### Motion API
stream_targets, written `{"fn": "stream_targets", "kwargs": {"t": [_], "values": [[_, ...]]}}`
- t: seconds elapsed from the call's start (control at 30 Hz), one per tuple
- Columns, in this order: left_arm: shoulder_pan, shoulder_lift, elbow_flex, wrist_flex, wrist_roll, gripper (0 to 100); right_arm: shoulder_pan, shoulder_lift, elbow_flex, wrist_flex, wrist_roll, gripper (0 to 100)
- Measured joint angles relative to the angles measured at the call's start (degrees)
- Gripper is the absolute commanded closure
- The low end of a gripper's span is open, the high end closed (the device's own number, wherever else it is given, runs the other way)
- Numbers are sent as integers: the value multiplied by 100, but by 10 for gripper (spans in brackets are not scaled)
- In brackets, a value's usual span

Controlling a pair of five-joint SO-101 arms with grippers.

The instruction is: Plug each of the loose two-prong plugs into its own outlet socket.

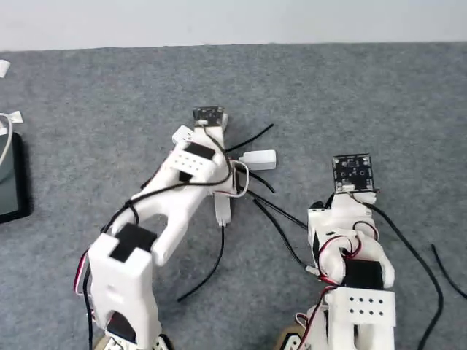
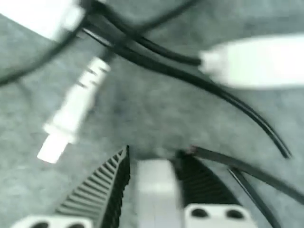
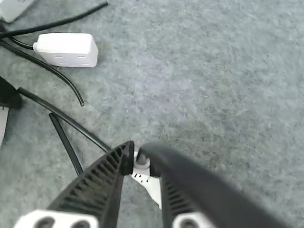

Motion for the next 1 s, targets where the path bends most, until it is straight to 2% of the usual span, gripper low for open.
{"fn": "stream_targets", "kwargs": {"t": [0.1, 0.3, 0.4, 0.5, 0.63, 0.77, 1.0], "values": [[-149, 123, -246, 378, 0, 656, -26, 0, 0, 0, 18, 991], [-167, 44, -325, 774, -62, 667, -26, 0, 97, 0, 53, 991], [-141, -413, -325, 1055, -264, 711, -26, 0, 105, 0, 53, 991], [114, -1020, -211, 1240, -624, 813, -26, 0, 105, 0, 53, 991], [721, -1407, 396, 1160, -967, 945, -26, 0, 105, 0, 53, 991], [1064, -1380, 659, 695, -1002, 956, -26, 0, 105, 0, 53, 991], [1002, -879, 686, 422, -1020, 960, -26, 0, 105, 0, 53, 991]]}}
